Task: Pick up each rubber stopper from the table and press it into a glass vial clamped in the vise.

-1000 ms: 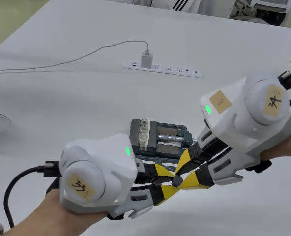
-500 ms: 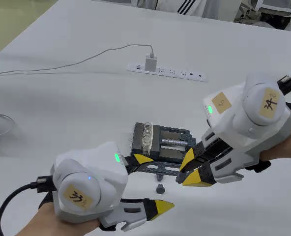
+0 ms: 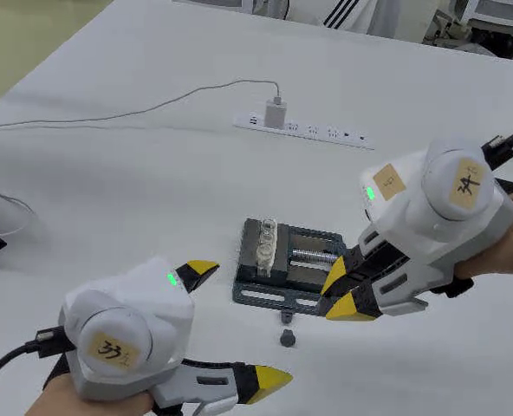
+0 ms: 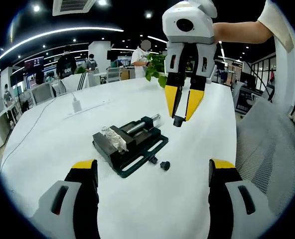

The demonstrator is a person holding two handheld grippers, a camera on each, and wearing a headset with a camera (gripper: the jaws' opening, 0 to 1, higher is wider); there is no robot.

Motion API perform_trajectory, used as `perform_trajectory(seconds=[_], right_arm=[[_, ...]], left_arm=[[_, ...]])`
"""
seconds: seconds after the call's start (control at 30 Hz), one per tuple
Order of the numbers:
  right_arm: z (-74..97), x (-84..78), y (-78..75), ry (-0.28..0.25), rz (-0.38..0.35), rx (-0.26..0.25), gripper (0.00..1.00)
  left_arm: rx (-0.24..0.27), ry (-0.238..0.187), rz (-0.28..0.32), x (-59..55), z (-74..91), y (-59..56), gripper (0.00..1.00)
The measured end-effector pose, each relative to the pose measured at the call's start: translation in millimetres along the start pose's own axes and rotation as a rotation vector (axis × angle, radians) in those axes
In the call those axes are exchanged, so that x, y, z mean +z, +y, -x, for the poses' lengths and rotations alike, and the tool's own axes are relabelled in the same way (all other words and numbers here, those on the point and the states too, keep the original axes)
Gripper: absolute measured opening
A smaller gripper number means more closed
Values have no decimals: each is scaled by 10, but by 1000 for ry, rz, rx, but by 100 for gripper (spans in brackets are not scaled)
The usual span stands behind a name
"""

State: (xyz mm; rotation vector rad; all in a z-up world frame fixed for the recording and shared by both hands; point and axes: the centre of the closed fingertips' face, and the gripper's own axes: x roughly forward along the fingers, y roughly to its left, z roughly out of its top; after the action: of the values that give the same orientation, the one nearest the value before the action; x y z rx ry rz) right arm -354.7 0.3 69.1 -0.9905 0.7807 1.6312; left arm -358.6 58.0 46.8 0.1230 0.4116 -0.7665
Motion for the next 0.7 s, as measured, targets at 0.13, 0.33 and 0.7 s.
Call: perform_trajectory(seconds=[0.13,0.33,0.7], right_arm=[[15,24,-130,-1,18,-13,7],[69,68,-402,13,60,-35,7],[187,180,-991,60,147,-54,7]], left_arm=[[2,21,9,-39,-15,26,99],[13,23,17,-45,-29,68,99],[25,24,16,-29,-31,111,99]])
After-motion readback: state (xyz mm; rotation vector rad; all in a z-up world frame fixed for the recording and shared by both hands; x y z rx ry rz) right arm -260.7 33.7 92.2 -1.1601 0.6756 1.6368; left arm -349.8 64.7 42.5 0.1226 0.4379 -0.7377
